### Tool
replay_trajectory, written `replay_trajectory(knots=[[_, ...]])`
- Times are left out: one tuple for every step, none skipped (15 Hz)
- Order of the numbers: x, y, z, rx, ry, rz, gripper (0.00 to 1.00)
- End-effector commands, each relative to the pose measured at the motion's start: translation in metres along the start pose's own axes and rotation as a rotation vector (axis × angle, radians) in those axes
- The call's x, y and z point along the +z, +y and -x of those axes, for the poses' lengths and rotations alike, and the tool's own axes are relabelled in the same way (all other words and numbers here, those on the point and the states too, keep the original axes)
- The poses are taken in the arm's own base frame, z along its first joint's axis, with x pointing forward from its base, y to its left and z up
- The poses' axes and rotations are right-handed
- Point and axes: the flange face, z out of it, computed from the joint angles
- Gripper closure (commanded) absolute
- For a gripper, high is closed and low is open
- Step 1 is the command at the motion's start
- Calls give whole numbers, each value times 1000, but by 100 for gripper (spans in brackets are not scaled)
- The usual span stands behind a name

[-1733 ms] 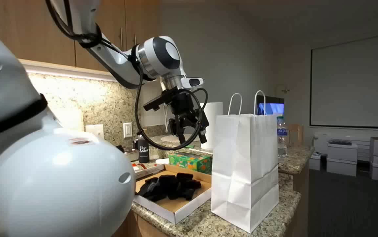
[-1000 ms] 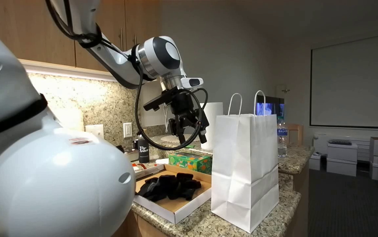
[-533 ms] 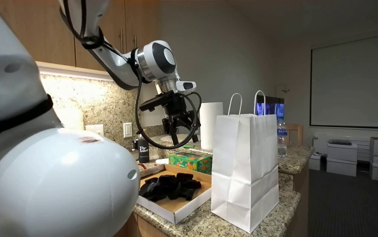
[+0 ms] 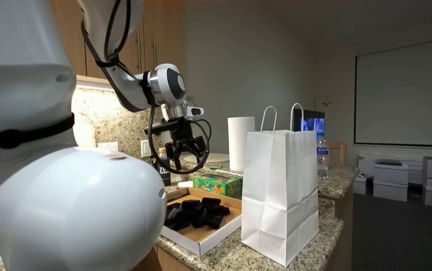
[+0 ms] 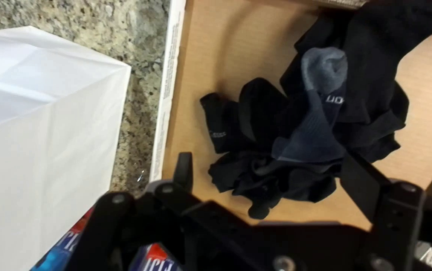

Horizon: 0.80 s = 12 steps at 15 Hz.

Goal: Remove all the objects from the tray and put them in the carrier bag

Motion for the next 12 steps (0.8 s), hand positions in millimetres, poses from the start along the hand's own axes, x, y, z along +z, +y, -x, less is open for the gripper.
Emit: replay_trajectory(knots=[[9,-10,1,-22,-23,-2,0],[18,-18,0,-38,-43,-4,0],[24,-22,-1,-46,-56,-8,0],[27,-23,-3,-48,-63,-10,0],[28,-23,-4,-47,-64,-12,0],[27,-23,-5,-47,-63,-13,0],[29,-24,-4,-49,-72,-24,0],[37,-30,-4,-53,-86,-44,0],[44,-35,-5,-49,-102,-65,0],[56,-44,-9,-33,-134,-99,0],[68,-51,-11,-29,-159,-123,0],[80,-58,-13,-5,-176,-145,0]])
